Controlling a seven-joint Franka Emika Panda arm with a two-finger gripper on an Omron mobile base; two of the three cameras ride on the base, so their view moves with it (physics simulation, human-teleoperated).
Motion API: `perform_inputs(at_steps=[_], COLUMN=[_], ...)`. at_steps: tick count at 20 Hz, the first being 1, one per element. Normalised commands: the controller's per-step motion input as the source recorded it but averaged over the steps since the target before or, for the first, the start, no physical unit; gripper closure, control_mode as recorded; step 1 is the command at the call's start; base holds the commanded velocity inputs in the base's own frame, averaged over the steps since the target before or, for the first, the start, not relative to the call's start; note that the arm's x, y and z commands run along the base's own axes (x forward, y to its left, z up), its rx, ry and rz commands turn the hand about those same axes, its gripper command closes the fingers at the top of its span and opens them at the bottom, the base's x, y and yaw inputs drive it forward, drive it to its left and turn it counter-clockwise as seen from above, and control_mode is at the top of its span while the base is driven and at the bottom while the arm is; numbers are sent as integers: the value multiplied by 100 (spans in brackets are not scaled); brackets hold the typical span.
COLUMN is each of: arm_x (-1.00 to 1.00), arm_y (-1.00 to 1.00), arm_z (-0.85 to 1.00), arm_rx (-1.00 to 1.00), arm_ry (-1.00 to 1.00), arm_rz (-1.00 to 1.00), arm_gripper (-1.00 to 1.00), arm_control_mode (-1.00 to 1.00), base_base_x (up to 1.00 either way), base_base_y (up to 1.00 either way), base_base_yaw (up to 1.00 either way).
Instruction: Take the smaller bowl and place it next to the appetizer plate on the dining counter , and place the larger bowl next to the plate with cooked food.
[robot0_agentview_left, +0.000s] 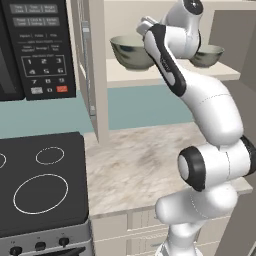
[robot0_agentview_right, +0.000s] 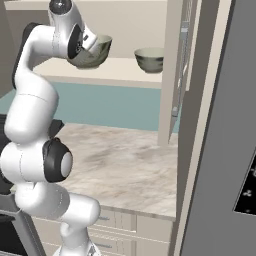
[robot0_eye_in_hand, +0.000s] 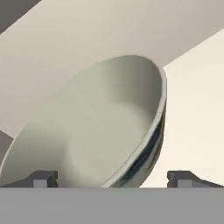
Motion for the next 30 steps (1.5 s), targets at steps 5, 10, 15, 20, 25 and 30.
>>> perform_inputs(at_steps=[5,10,15,20,25,30], arm_x=[59,24,0,-15,-99,-100], arm_y=[8,1,0,0,0,-5], arm_z=[-4,-31,-55,-10,-20,-18], arm_rx=[-3,-7,-8,0,0,0], arm_ry=[0,0,0,0,-5,-22], arm_rz=[0,0,0,0,-1,-1], arm_gripper=[-100,-100,100,100,100,100], arm_control_mode=[-100,-100,-100,-100,-100,-100], base_base_x=[0,0,0,0,0,0], base_base_y=[0,0,0,0,0,0], base_base_yaw=[0,0,0,0,0,0])
